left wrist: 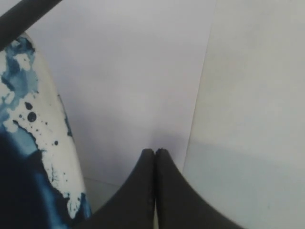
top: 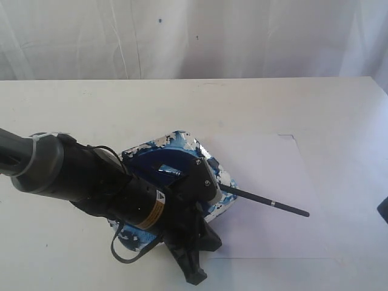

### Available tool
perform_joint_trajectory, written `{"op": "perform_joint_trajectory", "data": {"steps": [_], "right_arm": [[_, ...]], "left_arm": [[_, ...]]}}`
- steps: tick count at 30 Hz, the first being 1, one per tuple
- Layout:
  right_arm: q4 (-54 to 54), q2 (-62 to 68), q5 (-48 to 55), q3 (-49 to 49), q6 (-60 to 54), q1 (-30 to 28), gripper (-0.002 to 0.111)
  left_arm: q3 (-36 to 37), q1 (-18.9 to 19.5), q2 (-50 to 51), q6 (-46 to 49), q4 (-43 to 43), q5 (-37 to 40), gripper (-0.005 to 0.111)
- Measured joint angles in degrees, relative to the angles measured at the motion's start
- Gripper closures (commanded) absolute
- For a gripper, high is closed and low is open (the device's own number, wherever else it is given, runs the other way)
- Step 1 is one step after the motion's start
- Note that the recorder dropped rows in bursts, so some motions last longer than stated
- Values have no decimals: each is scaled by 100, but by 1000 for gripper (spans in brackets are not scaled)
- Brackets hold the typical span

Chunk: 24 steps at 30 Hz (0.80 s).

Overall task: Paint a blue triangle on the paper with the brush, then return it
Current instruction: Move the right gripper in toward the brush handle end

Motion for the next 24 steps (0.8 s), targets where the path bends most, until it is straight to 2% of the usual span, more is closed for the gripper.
{"op": "perform_joint_trajectory", "data": {"steps": [7,12,16,21,24], "right_arm": [[47,50,682,-839,-1155,0,108],[537,465,1358,-1069,-1851,0,108],[1490,1122,1611,-1069,-2616,0,108],[3224,2309,1955,-1101,-4013,0,108],[4407,2904,1797,-1111,-4621,0,108]], "left_arm": [[0,0,0,0,0,0,107],[0,0,0,0,0,0,107],[0,0,0,0,0,0,107],[0,0,0,0,0,0,107],[0,0,0,0,0,0,107]]}}
